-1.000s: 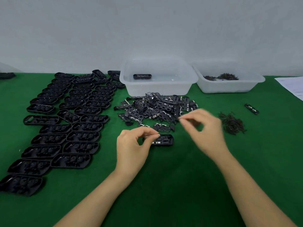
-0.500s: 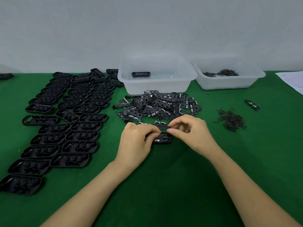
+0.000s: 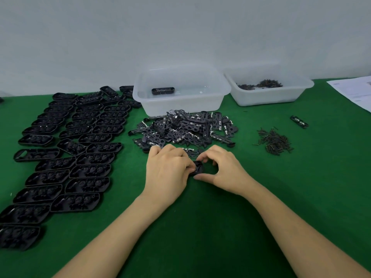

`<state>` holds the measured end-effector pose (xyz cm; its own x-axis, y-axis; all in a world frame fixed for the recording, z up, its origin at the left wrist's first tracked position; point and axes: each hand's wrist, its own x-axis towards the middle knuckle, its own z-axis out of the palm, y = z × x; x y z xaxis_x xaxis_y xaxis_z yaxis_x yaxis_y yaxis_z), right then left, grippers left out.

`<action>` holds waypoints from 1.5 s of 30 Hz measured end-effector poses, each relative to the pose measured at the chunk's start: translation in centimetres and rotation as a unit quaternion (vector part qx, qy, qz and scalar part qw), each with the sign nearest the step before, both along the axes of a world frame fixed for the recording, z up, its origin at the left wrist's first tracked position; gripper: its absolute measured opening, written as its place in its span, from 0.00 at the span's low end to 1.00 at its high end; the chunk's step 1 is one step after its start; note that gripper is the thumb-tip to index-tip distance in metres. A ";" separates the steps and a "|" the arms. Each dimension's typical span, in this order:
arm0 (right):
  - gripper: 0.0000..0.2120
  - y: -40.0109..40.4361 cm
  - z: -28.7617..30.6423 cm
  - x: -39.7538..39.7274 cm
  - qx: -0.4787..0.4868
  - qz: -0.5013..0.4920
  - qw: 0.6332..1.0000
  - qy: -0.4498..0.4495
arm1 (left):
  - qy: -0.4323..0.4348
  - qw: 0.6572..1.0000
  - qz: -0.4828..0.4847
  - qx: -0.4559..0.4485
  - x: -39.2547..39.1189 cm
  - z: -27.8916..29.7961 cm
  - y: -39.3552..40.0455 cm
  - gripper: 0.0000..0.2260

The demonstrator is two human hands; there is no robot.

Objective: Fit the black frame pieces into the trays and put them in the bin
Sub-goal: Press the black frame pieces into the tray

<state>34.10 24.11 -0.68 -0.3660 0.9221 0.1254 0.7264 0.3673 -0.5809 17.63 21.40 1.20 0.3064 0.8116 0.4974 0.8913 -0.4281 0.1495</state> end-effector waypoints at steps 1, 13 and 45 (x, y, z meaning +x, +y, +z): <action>0.19 0.0 0.0 0.0 0.000 0.000 1.000 0.001 | -0.001 1.000 -0.001 0.003 -0.1 -0.1 0.0 0.06; 0.19 0.0 -0.1 -0.1 0.012 -0.002 1.000 -0.005 | -0.013 1.000 -0.022 0.004 -0.8 -0.4 0.3 0.05; 0.09 -1.1 0.7 -1.6 -0.076 -0.051 0.991 0.100 | -0.175 0.975 -0.065 -0.118 -5.6 -2.9 -0.2 0.20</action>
